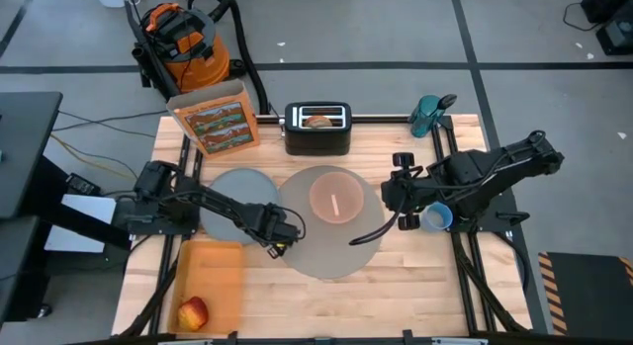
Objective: Arrange a breakfast setting
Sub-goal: Put the blue plate on the bottom left of the gray placemat
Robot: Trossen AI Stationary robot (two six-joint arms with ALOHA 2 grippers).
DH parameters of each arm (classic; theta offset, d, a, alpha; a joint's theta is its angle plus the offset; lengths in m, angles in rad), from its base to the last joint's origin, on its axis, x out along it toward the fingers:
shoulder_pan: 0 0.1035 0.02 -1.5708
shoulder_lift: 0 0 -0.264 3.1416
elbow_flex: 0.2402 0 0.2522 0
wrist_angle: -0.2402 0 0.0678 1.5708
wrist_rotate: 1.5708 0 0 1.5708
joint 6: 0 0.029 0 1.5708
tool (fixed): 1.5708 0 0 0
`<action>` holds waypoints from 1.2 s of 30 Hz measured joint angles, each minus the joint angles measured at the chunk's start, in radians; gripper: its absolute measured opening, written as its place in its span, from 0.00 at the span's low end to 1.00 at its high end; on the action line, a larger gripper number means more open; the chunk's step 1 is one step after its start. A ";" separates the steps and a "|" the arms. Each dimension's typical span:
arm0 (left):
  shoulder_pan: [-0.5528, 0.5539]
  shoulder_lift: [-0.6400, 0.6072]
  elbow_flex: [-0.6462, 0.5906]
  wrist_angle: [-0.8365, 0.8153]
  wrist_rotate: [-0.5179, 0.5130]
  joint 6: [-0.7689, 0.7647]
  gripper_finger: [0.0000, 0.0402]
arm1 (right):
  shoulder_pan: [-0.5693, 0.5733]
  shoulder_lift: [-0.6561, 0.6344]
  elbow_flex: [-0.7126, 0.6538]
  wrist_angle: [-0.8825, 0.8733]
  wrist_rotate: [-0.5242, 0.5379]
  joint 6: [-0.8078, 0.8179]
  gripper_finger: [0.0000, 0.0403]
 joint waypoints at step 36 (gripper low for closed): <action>-0.274 -0.010 0.877 -0.679 0.122 0.331 0.04 | -0.010 -0.269 0.000 -0.044 0.072 0.057 0.38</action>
